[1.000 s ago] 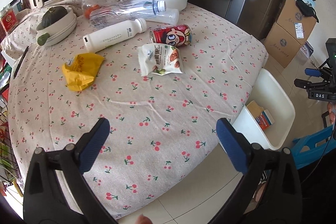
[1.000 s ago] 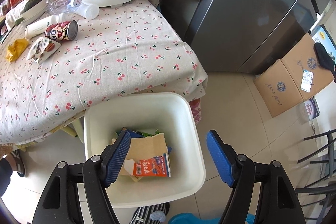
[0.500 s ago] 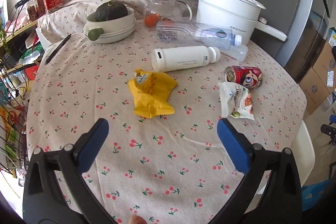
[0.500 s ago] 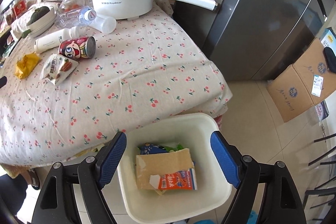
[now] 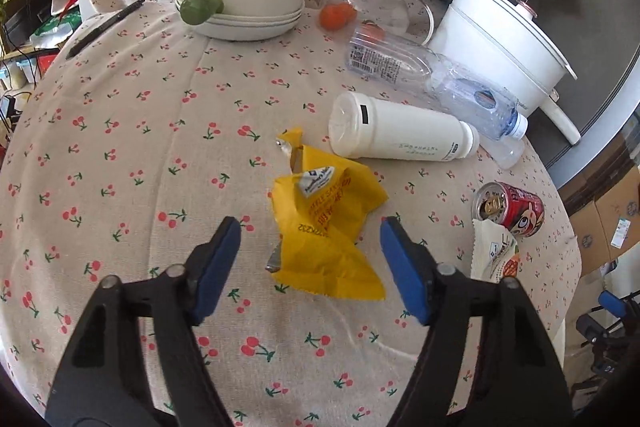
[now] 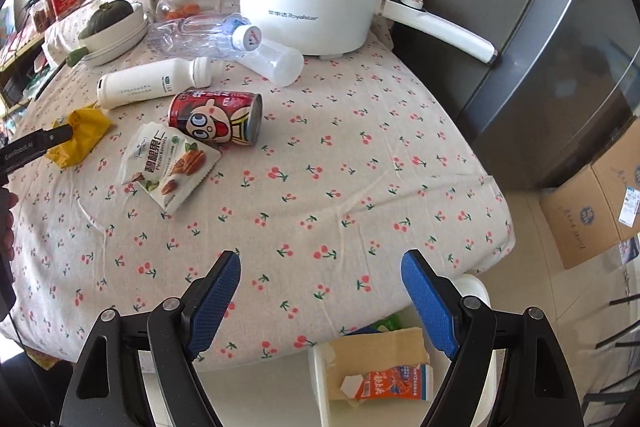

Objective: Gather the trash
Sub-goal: 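Move both grippers to the table and grasp the yellow crumpled wrapper with the left gripper, then grasp the pecan kernels bag with the right gripper while the left holds the yellow wrapper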

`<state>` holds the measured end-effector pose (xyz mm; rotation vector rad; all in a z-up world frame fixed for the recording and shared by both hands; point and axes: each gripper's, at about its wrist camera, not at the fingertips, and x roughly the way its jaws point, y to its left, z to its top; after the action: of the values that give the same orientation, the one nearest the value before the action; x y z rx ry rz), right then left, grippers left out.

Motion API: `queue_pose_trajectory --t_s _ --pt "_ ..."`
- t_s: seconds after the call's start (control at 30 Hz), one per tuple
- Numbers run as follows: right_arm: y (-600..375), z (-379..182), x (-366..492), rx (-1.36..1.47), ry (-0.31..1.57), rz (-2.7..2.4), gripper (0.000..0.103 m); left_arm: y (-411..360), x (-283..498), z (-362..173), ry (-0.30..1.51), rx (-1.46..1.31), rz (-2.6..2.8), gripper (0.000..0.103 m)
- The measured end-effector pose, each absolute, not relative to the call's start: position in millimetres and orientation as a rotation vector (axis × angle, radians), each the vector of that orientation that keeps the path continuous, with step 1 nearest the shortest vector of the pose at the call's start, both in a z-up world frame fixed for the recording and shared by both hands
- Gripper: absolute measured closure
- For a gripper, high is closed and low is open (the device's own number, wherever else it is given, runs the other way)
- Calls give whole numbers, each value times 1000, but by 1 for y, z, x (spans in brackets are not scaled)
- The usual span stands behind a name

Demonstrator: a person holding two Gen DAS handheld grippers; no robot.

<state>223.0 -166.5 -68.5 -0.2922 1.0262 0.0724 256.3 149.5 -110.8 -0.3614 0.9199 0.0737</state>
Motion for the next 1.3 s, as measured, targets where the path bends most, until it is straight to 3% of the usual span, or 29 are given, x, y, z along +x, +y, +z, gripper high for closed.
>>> queue_pose_trajectory --t_s 0.03,0.07,0.23,0.83,1.1,1.3 --pt "-163 -70 225 -292 1029 77 19 149 257 -111 923 -370 67 61" --pt "-160 -73 227 -289 1035 81 19 148 257 -111 925 -369 58 70" --pt "-153 -83 237 -242 1062 90 19 141 252 -103 918 -320 32 86" --pt "-81 -112 275 112 1067 260 15 156 191 -66 889 -244 -23 89" --pt "-50 -142 290 19 1054 193 15 152 186 -70 910 -208 -33 89" --pt "-51 -142 291 10 1024 199 27 146 187 -72 920 -199 -43 89"
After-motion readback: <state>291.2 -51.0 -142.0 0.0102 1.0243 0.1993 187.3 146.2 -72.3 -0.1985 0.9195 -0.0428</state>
